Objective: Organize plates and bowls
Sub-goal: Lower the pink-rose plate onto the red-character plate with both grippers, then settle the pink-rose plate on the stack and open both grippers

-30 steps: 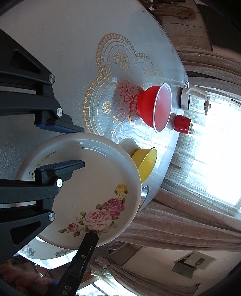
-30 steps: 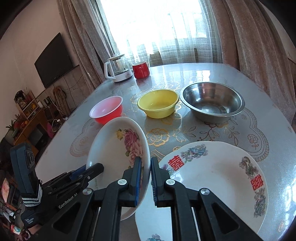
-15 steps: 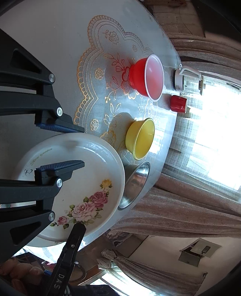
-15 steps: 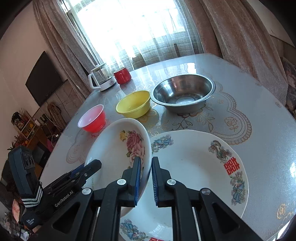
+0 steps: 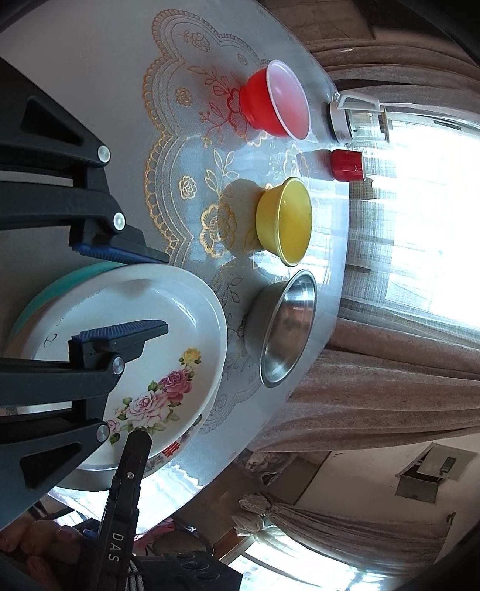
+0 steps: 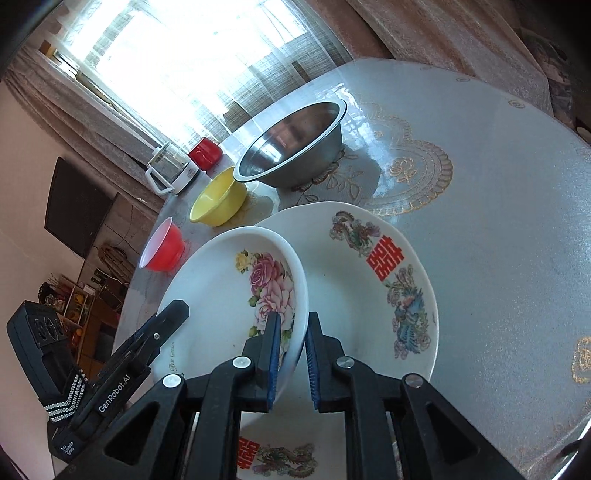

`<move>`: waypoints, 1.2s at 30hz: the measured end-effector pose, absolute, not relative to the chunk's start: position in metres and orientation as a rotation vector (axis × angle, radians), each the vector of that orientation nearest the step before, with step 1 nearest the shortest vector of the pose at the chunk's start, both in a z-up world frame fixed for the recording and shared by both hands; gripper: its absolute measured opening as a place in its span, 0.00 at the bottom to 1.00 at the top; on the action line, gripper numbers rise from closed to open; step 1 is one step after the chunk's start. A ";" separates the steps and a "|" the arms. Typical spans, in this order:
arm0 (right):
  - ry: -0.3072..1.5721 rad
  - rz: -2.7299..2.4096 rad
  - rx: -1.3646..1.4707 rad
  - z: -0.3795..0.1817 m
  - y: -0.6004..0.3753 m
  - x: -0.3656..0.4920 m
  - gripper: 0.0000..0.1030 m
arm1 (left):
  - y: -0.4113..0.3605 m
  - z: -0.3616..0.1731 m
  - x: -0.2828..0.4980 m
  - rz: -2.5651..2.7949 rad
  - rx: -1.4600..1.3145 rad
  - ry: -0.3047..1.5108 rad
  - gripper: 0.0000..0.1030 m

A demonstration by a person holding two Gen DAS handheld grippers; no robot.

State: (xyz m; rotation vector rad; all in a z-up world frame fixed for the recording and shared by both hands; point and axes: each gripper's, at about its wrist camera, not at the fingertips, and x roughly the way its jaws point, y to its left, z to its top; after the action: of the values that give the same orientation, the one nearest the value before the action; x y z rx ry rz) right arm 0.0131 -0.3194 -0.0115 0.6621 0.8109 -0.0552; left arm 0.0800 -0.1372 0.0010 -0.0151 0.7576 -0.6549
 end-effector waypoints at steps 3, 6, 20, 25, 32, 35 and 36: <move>0.823 -0.087 0.622 -0.008 -0.321 0.012 0.15 | -0.145 0.001 0.073 -0.635 0.038 0.727 0.28; 0.854 -0.089 0.617 -0.010 -0.321 0.014 0.19 | -0.150 0.001 0.068 -0.630 0.080 0.703 0.29; 0.938 -0.163 0.514 -0.007 -0.322 0.014 0.25 | -0.163 -0.004 0.054 -0.646 0.147 0.698 0.31; 0.946 -0.176 0.503 -0.005 -0.320 0.014 0.25 | -0.167 -0.004 0.049 -0.637 0.187 0.688 0.32; 0.945 -0.199 0.483 -0.001 -0.319 0.015 0.26 | -0.166 -0.005 0.048 -0.647 0.181 0.700 0.33; 0.937 -0.214 0.476 0.002 -0.320 0.015 0.26 | -0.167 -0.006 0.048 -0.664 0.171 0.711 0.33; 0.933 -0.220 0.461 0.003 -0.320 0.015 0.27 | -0.168 -0.006 0.047 -0.666 0.175 0.714 0.33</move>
State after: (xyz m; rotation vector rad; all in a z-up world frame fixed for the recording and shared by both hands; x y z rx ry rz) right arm 0.0148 -0.3201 0.0029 0.4611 0.9334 -0.2200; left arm 0.0473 -0.1678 -0.0061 0.1755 0.7135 -0.6662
